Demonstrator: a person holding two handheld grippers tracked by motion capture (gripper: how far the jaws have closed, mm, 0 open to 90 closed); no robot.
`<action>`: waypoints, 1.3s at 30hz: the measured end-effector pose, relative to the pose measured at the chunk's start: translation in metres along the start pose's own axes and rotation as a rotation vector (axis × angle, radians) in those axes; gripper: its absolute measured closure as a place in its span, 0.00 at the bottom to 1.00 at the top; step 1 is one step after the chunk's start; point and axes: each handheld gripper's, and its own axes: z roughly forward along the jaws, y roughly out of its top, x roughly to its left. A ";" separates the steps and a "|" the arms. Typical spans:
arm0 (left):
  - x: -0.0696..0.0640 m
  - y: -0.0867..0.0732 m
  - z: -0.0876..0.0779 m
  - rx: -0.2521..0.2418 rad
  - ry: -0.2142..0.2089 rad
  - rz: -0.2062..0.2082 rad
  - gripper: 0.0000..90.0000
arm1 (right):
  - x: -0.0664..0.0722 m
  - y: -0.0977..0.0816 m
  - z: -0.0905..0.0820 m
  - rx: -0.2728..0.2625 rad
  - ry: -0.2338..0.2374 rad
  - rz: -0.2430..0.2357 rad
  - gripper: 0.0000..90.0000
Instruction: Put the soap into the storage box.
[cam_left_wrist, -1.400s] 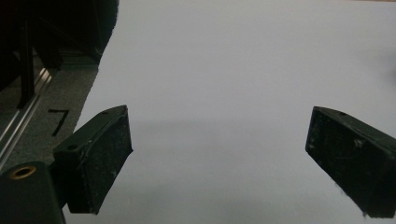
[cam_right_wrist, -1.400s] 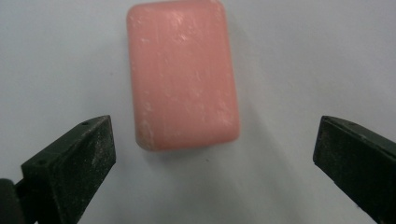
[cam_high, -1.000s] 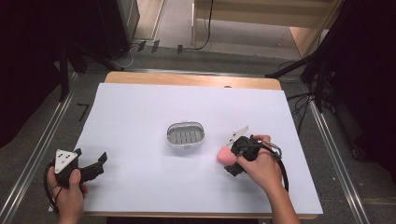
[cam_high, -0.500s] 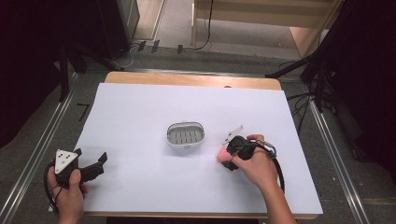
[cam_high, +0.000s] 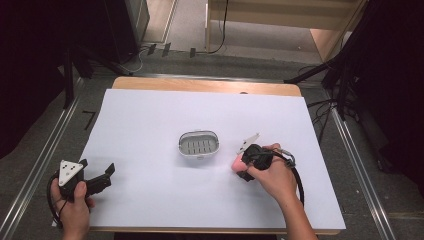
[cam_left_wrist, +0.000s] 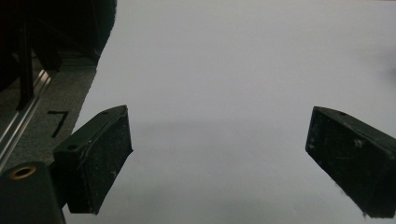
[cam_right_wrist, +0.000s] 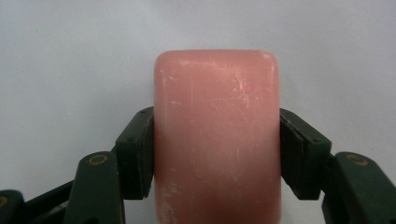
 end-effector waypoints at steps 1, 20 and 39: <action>0.000 0.000 0.000 -0.001 0.000 0.000 0.08 | 0.000 0.001 -0.001 -0.002 0.001 -0.008 0.43; 0.000 0.000 0.000 0.002 -0.002 0.003 0.08 | -0.001 0.024 -0.014 -0.017 0.038 -0.076 0.43; 0.000 0.000 0.000 0.003 -0.006 0.008 0.08 | 0.000 0.058 -0.026 -0.034 0.057 -0.173 0.43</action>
